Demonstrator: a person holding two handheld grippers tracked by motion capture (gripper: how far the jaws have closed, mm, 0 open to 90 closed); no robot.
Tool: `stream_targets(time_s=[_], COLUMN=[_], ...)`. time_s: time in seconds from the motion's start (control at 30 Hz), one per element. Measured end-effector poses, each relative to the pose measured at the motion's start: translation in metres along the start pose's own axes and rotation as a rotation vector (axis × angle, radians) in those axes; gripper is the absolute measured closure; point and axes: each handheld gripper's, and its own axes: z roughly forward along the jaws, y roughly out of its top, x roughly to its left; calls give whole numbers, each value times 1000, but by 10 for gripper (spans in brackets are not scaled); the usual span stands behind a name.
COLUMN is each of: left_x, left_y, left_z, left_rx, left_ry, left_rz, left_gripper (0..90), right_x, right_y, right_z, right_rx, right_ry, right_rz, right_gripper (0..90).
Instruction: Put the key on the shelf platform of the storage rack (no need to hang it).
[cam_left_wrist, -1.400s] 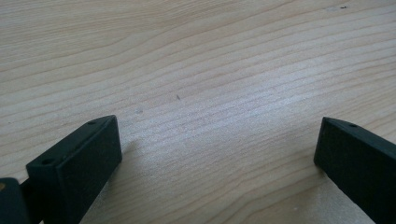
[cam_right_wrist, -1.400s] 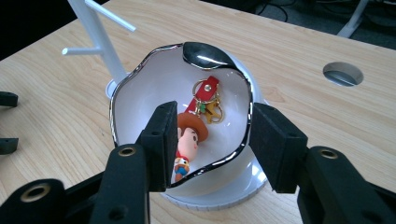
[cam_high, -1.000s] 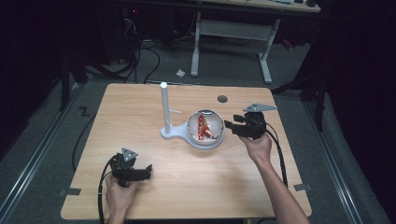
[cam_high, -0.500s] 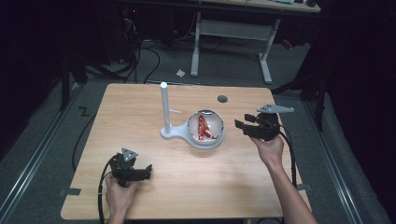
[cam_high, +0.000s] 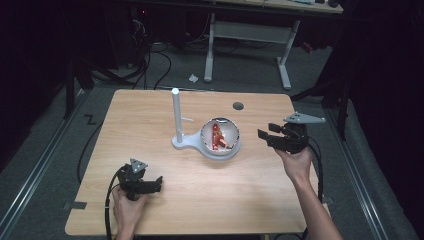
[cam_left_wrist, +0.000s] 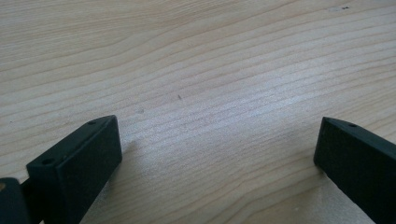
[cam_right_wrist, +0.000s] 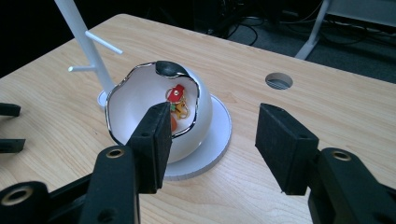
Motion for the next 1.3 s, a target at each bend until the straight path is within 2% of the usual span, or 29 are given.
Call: stream_targets(time_s=[0.17, 0.23, 0.33, 0.4, 0.5, 0.57, 0.77, 0.87, 0.9, 1.03, 1.17, 1.3], left_x=[0, 0, 0, 0, 0, 0, 0, 0, 0, 0, 0, 0], left_y=[0, 0, 0, 0, 0, 0, 0, 0, 0, 0, 0, 0], left_z=[0, 0, 0, 0, 0, 0, 0, 0, 0, 0, 0, 0], left_rx=[0, 0, 0, 0, 0, 0, 0, 0, 0, 0, 0, 0], left_ry=[0, 0, 0, 0, 0, 0, 0, 0, 0, 0, 0, 1], left_rz=[0, -1, -1, -1, -1, -1, -1, -1, -1, 0, -1, 0], left_gripper=[12, 12, 12, 12, 11, 11, 11, 12, 12, 11, 11, 11], right_x=[0, 0, 3, 3, -2, -2, 0, -1, -2, -4, -7, -7], right_y=[-1, -2, -3, -6, -12, -15, -18, -23, -28, -38, -46, -53], right_z=[-5, -9, -13, -18, -24, -27, -33, -32, -32, -33, -39, -40], right_rx=[-1, -5, 3, -16, -33, -36, -47, -41, -52, -42, -61, -59], right_ry=[-4, 4, -14, -38, -22, -38, -34, -25, -22, -30, -30, -21], right_rz=[0, 13, -16, -33, 3, -3, -3, 20, 41, 45, 72, 79], right_gripper=[459, 459, 460, 473, 473, 474, 474, 474, 476, 476, 475, 476])
